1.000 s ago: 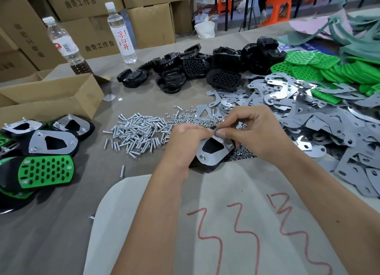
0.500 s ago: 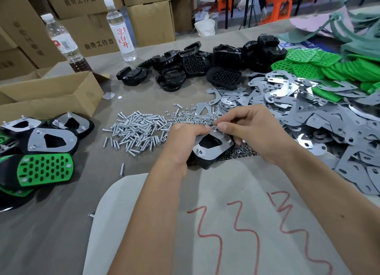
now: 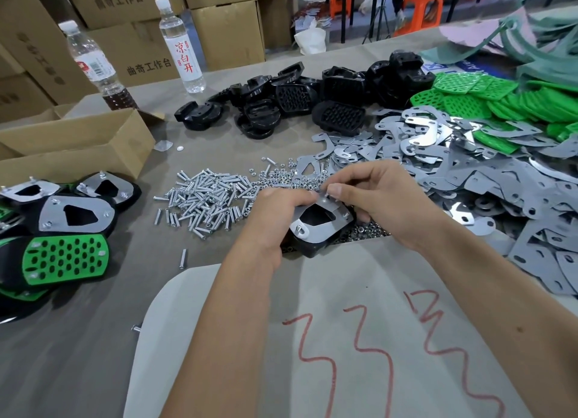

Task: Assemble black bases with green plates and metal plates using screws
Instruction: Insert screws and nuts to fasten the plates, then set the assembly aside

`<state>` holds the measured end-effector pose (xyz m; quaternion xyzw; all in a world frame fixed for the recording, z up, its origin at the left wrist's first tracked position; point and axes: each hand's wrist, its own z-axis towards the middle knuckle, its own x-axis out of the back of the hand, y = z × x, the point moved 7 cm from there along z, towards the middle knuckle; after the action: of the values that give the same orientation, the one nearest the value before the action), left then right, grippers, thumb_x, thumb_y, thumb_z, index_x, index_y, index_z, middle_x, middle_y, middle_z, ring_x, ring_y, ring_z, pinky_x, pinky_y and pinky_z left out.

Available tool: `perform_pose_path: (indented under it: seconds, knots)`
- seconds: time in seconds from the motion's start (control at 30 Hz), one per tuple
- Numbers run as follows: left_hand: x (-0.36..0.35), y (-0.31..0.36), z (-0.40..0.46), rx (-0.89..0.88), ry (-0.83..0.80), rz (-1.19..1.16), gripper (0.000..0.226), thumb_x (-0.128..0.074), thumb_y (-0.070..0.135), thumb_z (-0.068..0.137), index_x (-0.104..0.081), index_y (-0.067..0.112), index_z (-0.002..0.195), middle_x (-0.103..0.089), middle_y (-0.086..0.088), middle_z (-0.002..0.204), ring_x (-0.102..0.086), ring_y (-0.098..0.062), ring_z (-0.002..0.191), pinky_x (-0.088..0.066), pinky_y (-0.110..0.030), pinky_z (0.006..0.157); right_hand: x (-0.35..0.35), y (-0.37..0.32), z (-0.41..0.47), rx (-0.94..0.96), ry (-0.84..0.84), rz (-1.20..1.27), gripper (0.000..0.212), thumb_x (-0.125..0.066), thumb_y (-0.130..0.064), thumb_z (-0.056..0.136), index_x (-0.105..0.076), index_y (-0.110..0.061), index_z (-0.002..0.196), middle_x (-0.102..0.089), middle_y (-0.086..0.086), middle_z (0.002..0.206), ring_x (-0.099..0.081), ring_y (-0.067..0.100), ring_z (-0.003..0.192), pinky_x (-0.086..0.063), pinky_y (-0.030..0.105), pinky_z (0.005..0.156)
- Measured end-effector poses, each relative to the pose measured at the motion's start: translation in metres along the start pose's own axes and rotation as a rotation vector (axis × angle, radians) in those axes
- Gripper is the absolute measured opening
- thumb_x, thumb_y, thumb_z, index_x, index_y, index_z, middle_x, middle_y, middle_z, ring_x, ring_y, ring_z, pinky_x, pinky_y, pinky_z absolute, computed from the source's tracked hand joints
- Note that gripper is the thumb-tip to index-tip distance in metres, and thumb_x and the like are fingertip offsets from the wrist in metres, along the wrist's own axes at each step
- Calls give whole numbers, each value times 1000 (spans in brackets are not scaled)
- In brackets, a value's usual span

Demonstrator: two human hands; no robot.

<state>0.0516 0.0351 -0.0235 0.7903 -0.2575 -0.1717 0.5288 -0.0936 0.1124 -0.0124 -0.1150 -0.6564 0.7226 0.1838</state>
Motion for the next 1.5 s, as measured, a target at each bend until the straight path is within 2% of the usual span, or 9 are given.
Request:
perform_pose_path:
  seconds: [0.2,0.43,0.53,0.63,0.83,1.07,1.2,1.33,1.5]
  knots:
    - [1,-2,0,20,-5,4,8,-69,20,86,-69,17,78,-68,-9,73,-60,-23,55,-45,-27,58,1,-9,-4,112,-44,-120,18,-78,-11,91,-84,-29,92,-74,14,85,-49,18,48,-43,28,49]
    - [1,-1,-1,7,-6,21,13,-69,18,85,-68,17,72,-65,-10,70,-57,-24,54,-44,-30,62,4,-12,-3,230,58,-242,8,-83,-12,87,-83,-20,88,-71,-4,81,-61,6,61,-46,14,56]
    - [1,0,-1,-12,-3,26,14,-70,18,85,-70,16,71,-66,-11,71,-58,-26,61,-44,-39,68,4,-16,-4,287,93,-282,11,-87,-14,83,-82,-24,83,-72,-5,79,-65,12,71,-51,20,67]
    - [0,2,-1,-33,-1,16,5,-70,17,86,-72,13,83,-65,-14,73,-59,-30,67,-43,-45,72,3,-18,-5,296,124,-278,15,-88,-15,81,-80,-27,81,-72,-4,78,-65,14,73,-54,24,61]
    - [0,3,0,-76,-2,22,7,-70,10,87,-73,6,91,-68,-11,71,-62,-25,60,-45,-29,58,2,-22,-5,310,17,-278,10,-84,-5,84,-82,-14,88,-68,-3,83,-65,16,74,-48,17,62]
    - [-3,2,-2,-40,-24,12,7,-70,14,87,-73,10,91,-68,-11,72,-61,-26,63,-43,-30,60,3,-26,-6,314,-45,-249,11,-83,-4,84,-83,-14,90,-67,6,86,-63,28,71,-52,31,47]
    - [-4,3,-3,-66,-32,6,30,-75,20,77,-75,-1,99,-69,-15,78,-62,-28,68,-43,-31,63,5,-21,-5,281,-10,-251,9,-89,-13,80,-80,-14,84,-68,6,78,-61,24,59,-53,35,46]
    - [-6,6,-4,-88,-51,20,25,-73,23,64,-76,8,85,-69,-15,77,-62,-27,66,-43,-27,58,3,-21,-6,305,20,-251,23,-93,-20,75,-72,-10,72,-71,3,68,-63,18,59,-50,24,54]
    - [-5,4,-5,-47,-52,67,12,-73,23,73,-70,15,82,-63,-13,72,-57,-25,60,-42,-22,52,1,-24,-7,316,6,-281,19,-87,-16,83,-70,-10,76,-72,3,72,-68,28,69,-57,34,68]
